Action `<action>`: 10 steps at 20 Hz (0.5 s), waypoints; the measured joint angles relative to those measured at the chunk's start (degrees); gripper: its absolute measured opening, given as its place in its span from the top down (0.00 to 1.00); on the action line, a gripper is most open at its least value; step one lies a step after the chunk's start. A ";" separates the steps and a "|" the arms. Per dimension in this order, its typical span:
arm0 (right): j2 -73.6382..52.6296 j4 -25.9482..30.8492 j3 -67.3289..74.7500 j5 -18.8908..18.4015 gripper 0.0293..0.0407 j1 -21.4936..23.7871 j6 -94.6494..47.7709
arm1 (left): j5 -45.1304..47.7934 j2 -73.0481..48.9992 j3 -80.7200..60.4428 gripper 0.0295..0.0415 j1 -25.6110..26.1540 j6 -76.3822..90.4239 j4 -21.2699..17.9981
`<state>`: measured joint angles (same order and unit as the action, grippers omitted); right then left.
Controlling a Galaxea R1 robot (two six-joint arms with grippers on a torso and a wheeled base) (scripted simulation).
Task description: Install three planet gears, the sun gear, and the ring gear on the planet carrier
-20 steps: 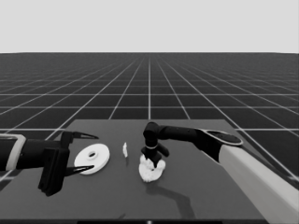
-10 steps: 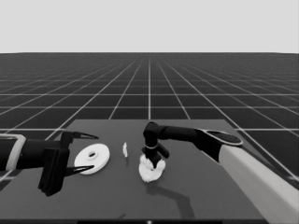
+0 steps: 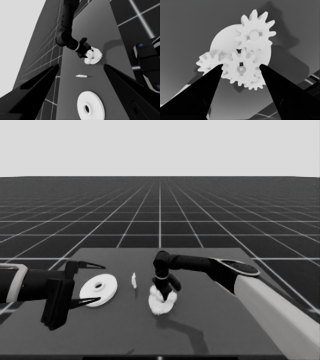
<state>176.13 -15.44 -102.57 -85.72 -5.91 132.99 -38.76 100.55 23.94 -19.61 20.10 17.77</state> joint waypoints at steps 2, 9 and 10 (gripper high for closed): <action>-0.01 0.00 -0.01 0.00 0.59 -0.01 0.96 | 0.00 0.00 0.00 0.25 0.00 0.00 0.00; 0.00 0.00 -0.01 0.01 0.19 -0.02 1.46 | 0.00 0.00 0.00 0.25 0.00 0.00 0.00; 0.00 0.00 -0.01 0.01 0.19 -0.02 1.46 | 0.00 0.00 0.00 0.25 0.00 0.00 0.00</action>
<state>176.13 -15.45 -102.58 -85.71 -5.93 134.45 -38.76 100.55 23.94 -19.61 20.10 17.77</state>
